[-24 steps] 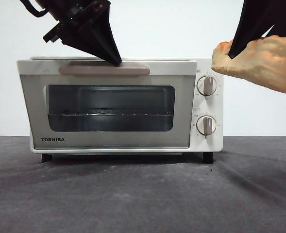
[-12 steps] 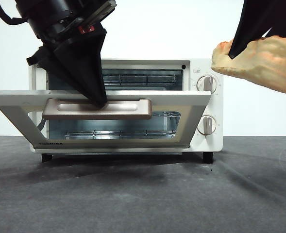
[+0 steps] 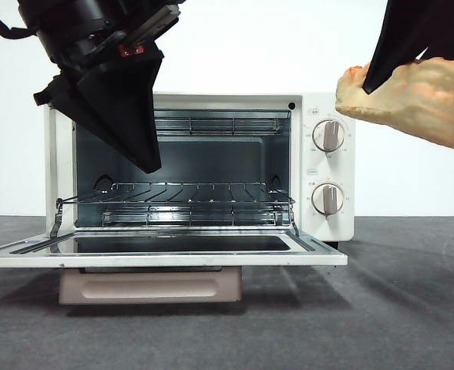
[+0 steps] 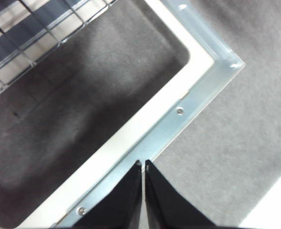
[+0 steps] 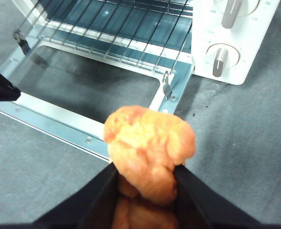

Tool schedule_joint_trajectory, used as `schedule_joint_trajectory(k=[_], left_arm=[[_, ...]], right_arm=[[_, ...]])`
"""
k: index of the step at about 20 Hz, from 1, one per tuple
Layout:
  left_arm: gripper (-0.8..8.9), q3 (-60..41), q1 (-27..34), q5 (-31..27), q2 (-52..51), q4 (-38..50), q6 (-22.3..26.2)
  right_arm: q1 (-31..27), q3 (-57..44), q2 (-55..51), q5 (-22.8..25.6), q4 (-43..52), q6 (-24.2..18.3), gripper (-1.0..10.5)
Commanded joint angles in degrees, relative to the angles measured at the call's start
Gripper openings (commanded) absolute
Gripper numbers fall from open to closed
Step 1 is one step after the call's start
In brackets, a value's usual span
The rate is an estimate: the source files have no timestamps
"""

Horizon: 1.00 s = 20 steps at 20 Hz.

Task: The left arm flap open the oven, the right arm pick bread and place it into oven, the left arm flap close the oven

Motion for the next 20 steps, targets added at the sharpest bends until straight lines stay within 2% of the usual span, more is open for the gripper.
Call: schedule_joint_trajectory(k=[1, 6, 10, 15, 20], left_arm=[[0.16, 0.4, 1.2, -0.3, -0.3, 0.9, -0.2], [0.16, -0.1, 6.2, -0.3, -7.2, 1.1, -0.3], [0.16, -5.6, 10.8, -0.3, -16.0, 1.2, -0.4], [0.16, -13.5, 14.6, -0.3, -27.6, -1.3, -0.5], [0.16, -13.8, 14.6, -0.3, -33.6, -4.3, -0.3]], right_arm=[[0.6, 1.0, 0.3, -0.3, 1.1, -0.4, 1.5], [0.6, 1.0, 3.3, -3.8, 4.7, -0.1, 1.5], [0.6, 1.9, 9.9, -7.6, 11.7, 1.1, 1.5], [0.9, 11.4, 23.8, -7.9, 14.8, 0.9, 1.5], [0.9, 22.4, 39.4, -7.3, 16.2, 1.0, 1.5]])
